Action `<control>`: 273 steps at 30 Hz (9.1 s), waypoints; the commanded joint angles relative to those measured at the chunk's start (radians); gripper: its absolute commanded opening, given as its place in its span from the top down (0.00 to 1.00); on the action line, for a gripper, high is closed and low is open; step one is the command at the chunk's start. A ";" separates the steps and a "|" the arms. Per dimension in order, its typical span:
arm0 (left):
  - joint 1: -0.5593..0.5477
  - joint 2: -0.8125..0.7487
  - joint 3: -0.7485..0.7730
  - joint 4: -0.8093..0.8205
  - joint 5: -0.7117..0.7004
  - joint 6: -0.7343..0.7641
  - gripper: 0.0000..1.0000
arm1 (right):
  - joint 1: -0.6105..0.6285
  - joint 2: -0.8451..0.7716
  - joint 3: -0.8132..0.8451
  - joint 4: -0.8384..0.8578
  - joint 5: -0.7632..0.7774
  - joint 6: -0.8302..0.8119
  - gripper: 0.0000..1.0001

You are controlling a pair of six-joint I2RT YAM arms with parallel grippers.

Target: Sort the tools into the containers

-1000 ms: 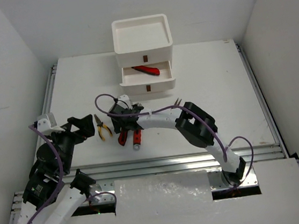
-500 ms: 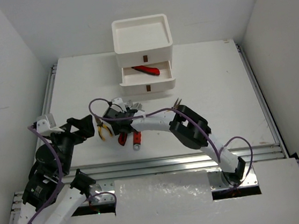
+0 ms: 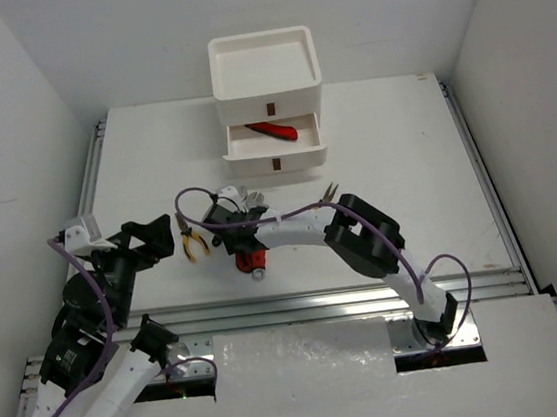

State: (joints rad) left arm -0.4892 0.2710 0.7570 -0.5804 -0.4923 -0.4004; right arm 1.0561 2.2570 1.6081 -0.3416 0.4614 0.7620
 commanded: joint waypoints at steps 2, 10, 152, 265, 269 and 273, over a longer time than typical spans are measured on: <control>0.012 -0.013 0.002 0.030 0.005 0.008 0.00 | -0.002 -0.059 -0.066 0.015 -0.127 -0.061 0.66; 0.011 -0.013 0.002 0.030 0.003 0.008 0.00 | -0.004 -0.324 -0.181 0.225 -0.205 -0.291 0.72; 0.012 0.054 -0.002 0.054 0.066 0.037 0.00 | -0.507 -0.229 -0.102 0.424 -0.230 -0.501 0.35; 0.014 0.069 -0.005 0.051 0.066 0.031 0.00 | -0.530 -0.510 -0.554 0.033 0.022 0.339 0.05; 0.014 0.076 -0.005 0.051 0.066 0.031 0.00 | -0.544 -0.443 -0.450 -0.014 0.028 0.407 0.04; 0.014 0.079 -0.005 0.051 0.067 0.031 0.00 | -0.547 -0.291 -0.222 -0.215 0.068 0.469 0.03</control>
State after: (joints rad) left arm -0.4892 0.3393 0.7513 -0.5518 -0.4286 -0.3714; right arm 0.5179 1.8927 1.2404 -0.4393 0.4789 1.1435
